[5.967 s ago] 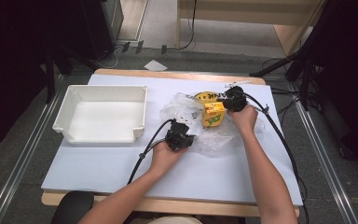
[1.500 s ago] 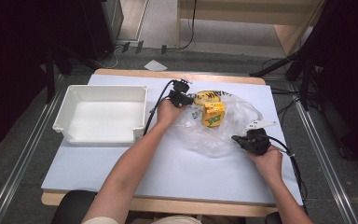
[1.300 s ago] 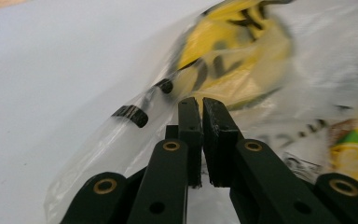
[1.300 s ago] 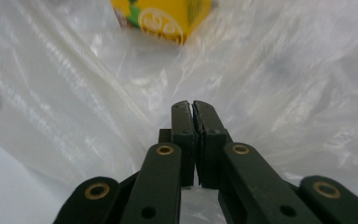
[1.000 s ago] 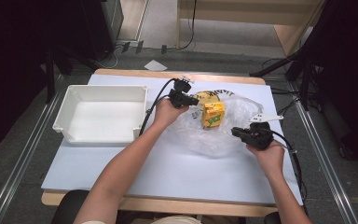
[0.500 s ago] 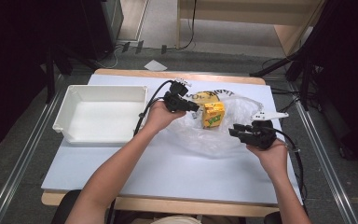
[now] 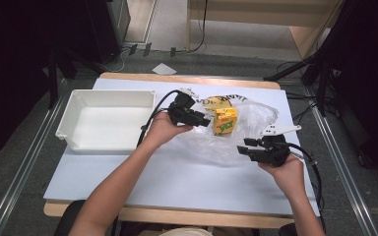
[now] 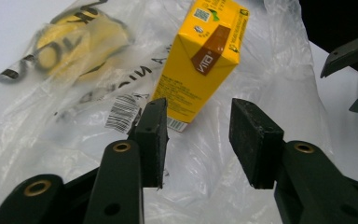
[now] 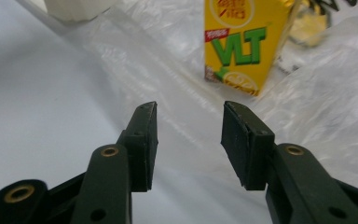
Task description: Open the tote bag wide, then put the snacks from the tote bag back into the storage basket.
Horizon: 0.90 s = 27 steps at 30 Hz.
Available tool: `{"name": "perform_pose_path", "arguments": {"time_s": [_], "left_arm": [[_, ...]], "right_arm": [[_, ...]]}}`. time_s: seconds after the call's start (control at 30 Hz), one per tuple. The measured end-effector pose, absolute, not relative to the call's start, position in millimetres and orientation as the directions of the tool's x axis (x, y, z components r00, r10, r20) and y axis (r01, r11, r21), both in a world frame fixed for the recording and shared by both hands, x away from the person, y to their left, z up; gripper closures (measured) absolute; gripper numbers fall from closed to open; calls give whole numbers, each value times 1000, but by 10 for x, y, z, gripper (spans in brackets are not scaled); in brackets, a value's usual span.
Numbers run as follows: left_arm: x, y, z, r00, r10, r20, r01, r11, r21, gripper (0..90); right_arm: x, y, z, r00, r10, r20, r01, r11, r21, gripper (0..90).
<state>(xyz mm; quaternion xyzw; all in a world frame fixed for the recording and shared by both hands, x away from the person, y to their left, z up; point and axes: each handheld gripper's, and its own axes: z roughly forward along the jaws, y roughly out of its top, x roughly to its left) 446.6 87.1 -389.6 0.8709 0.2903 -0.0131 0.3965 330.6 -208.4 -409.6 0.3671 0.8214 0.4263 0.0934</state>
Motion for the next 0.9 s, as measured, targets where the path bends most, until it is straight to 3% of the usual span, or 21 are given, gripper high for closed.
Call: {"name": "perform_pose_path", "arguments": {"time_s": [0.2, 0.57, 0.9], "left_arm": [[4419, 884, -3907, 842, 485, -237, 501, -541, 676, 485], [4440, 889, -3939, 858, 459, -230, 472, -528, 706, 445], [4544, 696, -3929, 884, 426, -194, 429, -571, 700, 366]], "right_arm": [[3176, -2050, -4133, -722, 668, 181, 537, 375, 756, 561], [3049, -2012, -4229, -741, 641, 201, 543, 395, 741, 537], [3021, -1961, -4306, -754, 621, 214, 547, 414, 727, 537]]}}
